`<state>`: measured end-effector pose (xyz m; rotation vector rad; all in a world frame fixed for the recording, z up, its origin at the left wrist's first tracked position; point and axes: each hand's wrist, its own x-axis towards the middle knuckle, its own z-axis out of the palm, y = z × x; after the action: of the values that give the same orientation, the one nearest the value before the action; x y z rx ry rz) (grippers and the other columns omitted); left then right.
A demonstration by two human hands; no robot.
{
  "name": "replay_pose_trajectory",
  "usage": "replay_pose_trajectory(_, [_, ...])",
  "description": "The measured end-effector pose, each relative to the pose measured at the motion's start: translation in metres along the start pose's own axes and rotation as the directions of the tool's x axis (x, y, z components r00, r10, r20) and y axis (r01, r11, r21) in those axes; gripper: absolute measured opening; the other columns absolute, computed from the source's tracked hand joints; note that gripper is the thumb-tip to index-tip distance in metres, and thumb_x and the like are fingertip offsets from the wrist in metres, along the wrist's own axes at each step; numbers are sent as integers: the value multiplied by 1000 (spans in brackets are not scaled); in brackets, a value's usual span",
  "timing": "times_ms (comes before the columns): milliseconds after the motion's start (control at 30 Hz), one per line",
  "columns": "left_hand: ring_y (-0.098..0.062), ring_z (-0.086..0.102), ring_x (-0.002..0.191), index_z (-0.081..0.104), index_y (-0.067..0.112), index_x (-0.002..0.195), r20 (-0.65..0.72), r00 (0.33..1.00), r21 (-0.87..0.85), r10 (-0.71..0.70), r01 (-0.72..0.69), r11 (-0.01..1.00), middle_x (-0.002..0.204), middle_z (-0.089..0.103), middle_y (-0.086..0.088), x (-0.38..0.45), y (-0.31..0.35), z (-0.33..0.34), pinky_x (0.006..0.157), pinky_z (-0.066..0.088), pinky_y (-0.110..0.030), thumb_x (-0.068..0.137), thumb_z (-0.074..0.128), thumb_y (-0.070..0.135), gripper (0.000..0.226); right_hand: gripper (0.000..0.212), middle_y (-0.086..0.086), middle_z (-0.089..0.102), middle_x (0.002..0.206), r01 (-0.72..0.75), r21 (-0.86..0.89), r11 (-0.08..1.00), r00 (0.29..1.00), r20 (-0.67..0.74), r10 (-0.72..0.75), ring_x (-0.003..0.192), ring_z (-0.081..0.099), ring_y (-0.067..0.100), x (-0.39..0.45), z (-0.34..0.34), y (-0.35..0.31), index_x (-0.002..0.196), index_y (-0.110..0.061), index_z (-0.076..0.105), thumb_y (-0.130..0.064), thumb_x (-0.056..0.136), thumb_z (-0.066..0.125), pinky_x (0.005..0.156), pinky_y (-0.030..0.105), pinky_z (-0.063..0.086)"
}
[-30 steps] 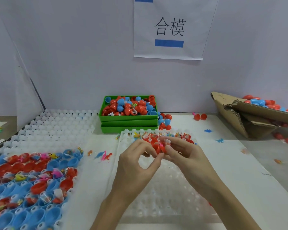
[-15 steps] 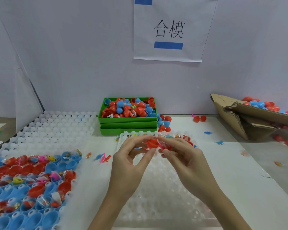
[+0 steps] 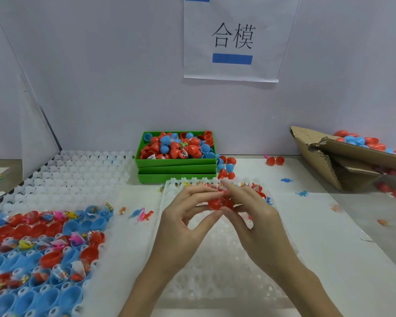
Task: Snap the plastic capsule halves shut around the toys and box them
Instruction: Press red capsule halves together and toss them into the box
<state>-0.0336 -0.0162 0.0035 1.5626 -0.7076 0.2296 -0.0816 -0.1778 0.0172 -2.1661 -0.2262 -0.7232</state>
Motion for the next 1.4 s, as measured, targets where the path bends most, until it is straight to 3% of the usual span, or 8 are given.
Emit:
replay_pose_trajectory(133, [-14, 68, 123, 76, 24, 124, -40, 999, -62, -28, 25, 998, 125, 72, 15, -1, 0, 1, 94, 58, -23, 91, 73, 19, 33, 29, -19, 73, 98, -59, 291, 955, 994, -71, 83, 97, 73, 9, 1, -4, 2, 112, -22, 70, -29, 84, 75, 84, 16, 57])
replay_pose_trajectory(300, [-20, 70, 118, 78, 22, 122, -88, 994, -132, -68, 57, 990, 121, 75, 7, -2, 2, 1, 93, 60, -28, 88, 77, 20, 34, 26, -12, 76, 108, -102, 439, 893, 994, 15, 106, 106, 73, 16, 0, -5, 0, 117, -23, 73, -16, 92, 70, 89, 20, 58])
replay_pose_trajectory(433, [-19, 74, 109, 79, 33, 115, -90, 990, -186, -106, 87, 979, 114, 78, 6, -1, 6, -2, 90, 60, -25, 83, 82, 21, 34, 27, -12, 77, 109, -136, 493, 859, 991, 54, 125, 107, 73, 13, 1, -7, -2, 118, -22, 74, -16, 91, 71, 90, 20, 58])
replay_pose_trajectory(600, [-23, 75, 108, 82, 26, 110, -103, 990, -220, -92, 67, 973, 112, 78, 1, -1, 4, -3, 90, 61, -28, 78, 86, 16, 34, 23, -7, 79, 103, -185, 563, 806, 981, 63, 181, 102, 75, 14, 1, -10, -4, 111, -18, 76, -17, 88, 75, 85, 17, 57])
replay_pose_trajectory(933, [-25, 74, 111, 82, 27, 109, -116, 990, -208, -75, 50, 977, 112, 77, 0, -1, 1, 0, 91, 62, -30, 80, 87, 16, 32, 23, -7, 80, 103, -152, 579, 801, 973, -55, 224, 103, 75, 17, -4, 0, -9, 109, -26, 80, -19, 87, 75, 87, 20, 59])
replay_pose_trajectory(1200, [-19, 78, 97, 81, 30, 106, -152, 971, -187, -185, 155, 970, 104, 80, 4, -1, 4, 3, 82, 62, -24, 77, 90, 20, 31, 35, 0, 78, 116, -365, 777, 513, 883, 114, 455, 114, 72, 16, -3, 6, -9, 115, -28, 79, -31, 80, 81, 88, 16, 56])
replay_pose_trajectory(1300, [-17, 79, 92, 81, 35, 108, -157, 948, -193, -276, 244, 950, 100, 81, 6, -2, 3, 3, 79, 61, -19, 76, 90, 26, 34, 28, -5, 79, 109, -380, 738, 557, 866, 72, 496, 107, 74, 10, -4, 8, -9, 108, -34, 81, -29, 80, 81, 81, 12, 55])
replay_pose_trajectory(1400, [-21, 79, 96, 81, 28, 114, -117, 942, -297, -315, 269, 916, 105, 81, 0, -3, 6, 5, 85, 61, -24, 83, 82, 34, 31, 26, -6, 80, 107, -369, 706, 605, 880, 55, 472, 105, 74, 9, -5, 7, -8, 107, -33, 82, -31, 81, 81, 81, 11, 55])
